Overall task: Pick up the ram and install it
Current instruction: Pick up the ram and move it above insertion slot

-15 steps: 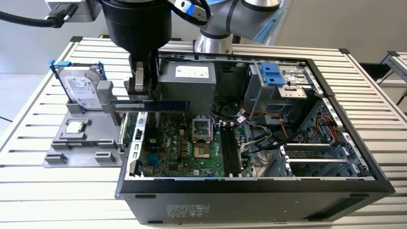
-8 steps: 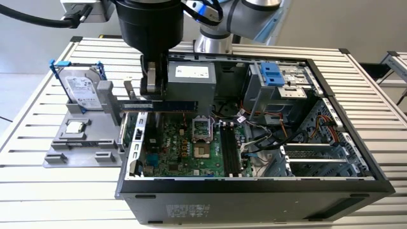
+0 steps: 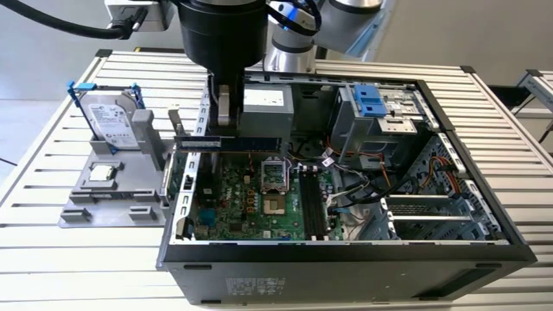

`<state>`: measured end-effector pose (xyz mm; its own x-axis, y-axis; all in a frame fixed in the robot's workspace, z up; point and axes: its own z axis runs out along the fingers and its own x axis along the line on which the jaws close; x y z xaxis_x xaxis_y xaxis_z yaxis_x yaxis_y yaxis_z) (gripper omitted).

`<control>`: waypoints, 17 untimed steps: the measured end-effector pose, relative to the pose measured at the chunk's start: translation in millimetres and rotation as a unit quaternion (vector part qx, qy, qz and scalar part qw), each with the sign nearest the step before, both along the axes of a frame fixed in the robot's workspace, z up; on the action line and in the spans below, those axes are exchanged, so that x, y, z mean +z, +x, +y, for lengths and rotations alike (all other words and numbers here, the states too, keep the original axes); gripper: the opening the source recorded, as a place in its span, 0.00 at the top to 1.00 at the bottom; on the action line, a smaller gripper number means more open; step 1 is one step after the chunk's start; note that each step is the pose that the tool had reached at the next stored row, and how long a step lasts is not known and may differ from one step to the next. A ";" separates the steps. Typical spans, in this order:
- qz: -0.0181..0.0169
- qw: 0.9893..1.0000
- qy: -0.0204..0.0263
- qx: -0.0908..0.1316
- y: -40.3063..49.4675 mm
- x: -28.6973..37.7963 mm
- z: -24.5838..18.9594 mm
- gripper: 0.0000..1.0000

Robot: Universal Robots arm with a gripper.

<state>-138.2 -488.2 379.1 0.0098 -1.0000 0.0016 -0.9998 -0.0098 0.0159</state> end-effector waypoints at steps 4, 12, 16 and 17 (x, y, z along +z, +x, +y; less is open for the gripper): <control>0.000 1.000 0.000 0.000 8.1 0.0 0.0 1.00; 0.000 1.000 -0.001 0.000 23.8 0.0 0.0 1.00; 0.000 1.000 -0.001 0.000 31.9 0.0 0.0 1.00; 0.000 1.000 -0.001 0.000 33.8 0.0 0.0 1.00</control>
